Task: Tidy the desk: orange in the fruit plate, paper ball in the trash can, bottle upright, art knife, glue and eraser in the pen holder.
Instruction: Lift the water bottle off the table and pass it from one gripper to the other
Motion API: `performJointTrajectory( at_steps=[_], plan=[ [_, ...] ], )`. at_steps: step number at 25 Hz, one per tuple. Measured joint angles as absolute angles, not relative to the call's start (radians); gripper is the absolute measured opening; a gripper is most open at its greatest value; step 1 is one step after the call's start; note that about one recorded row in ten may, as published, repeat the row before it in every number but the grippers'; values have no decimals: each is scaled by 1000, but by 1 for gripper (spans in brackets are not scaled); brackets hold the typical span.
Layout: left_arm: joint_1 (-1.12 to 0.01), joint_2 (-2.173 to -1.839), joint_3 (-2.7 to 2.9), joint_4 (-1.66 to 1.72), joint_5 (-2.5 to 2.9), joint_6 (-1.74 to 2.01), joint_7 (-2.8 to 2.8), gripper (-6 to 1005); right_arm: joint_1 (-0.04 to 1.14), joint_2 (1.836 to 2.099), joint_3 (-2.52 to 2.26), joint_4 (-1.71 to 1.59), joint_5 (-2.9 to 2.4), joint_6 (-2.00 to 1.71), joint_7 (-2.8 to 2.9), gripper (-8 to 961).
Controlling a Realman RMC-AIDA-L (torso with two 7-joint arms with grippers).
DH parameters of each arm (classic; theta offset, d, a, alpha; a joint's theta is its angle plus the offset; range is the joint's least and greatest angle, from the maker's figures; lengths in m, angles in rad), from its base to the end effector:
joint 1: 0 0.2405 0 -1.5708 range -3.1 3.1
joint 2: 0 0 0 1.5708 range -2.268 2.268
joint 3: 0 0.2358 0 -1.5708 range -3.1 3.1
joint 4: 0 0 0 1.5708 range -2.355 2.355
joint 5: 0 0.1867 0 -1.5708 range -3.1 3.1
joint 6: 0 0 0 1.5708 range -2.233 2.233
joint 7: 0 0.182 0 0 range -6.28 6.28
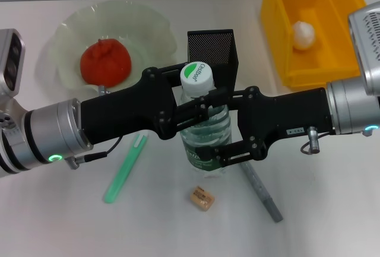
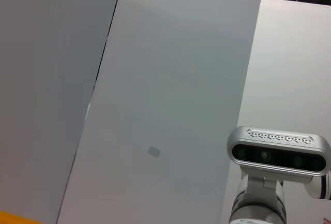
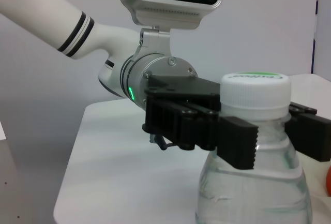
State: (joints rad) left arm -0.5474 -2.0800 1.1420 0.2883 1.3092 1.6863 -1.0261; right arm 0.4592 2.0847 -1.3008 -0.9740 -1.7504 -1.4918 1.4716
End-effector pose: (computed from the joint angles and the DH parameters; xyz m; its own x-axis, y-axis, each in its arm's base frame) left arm -0.1528 0.2761 -0.0507 0.5633 0.1929 0.8034 0.2949 -0.9553 0.0226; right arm 0.1504 0.2867 -0.0596 0.9201 -0.1032 -0.3778 -0.1221 -0.9922 -0.0264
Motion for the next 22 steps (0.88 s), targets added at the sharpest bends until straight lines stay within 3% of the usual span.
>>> performJointTrajectory(
  at_steps=[22],
  plan=[
    [-537, -2080, 1134, 287, 1309, 1700, -1030, 450, 444, 2088, -1313, -971, -1735, -1482, 1392, 760]
  ],
)
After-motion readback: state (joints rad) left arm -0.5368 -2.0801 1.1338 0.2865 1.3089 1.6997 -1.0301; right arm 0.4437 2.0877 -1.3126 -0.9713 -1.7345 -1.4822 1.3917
